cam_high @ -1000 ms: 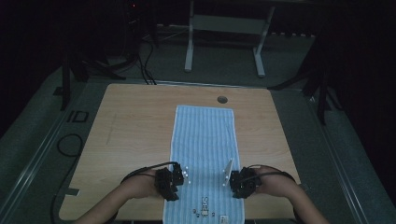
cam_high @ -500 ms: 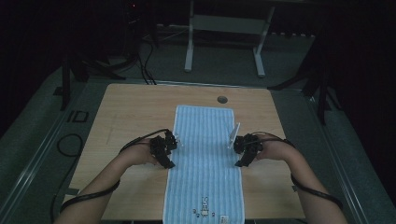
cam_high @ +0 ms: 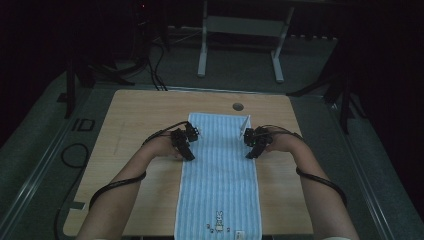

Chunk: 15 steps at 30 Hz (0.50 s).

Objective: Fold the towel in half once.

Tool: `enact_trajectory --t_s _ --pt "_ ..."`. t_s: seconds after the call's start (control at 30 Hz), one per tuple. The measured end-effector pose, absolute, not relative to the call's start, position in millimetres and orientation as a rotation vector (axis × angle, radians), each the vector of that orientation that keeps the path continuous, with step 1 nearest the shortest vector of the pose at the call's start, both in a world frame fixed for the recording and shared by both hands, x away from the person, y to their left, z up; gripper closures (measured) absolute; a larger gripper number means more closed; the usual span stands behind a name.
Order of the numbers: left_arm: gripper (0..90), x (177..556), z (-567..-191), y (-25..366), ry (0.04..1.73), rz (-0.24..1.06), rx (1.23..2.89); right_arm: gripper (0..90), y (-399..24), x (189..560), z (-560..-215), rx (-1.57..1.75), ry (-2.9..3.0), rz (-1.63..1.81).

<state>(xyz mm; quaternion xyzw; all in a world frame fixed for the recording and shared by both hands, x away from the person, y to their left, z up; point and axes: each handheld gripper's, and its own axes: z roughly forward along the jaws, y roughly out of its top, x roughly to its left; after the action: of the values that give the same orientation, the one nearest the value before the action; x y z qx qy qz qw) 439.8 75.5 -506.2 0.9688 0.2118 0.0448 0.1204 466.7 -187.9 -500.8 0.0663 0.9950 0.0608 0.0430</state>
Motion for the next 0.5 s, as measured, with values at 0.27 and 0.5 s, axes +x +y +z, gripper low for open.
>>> enact_trajectory --t_s 0.27,0.5 --pt "41.3 447 -520 69 0.6 0.103 2.883 46.9 -189 470 -517 0.174 3.102 0.072" --pt "55.5 443 -519 69 0.569 0.05 2.87 75.9 -189 464 -515 0.157 3.133 0.073"
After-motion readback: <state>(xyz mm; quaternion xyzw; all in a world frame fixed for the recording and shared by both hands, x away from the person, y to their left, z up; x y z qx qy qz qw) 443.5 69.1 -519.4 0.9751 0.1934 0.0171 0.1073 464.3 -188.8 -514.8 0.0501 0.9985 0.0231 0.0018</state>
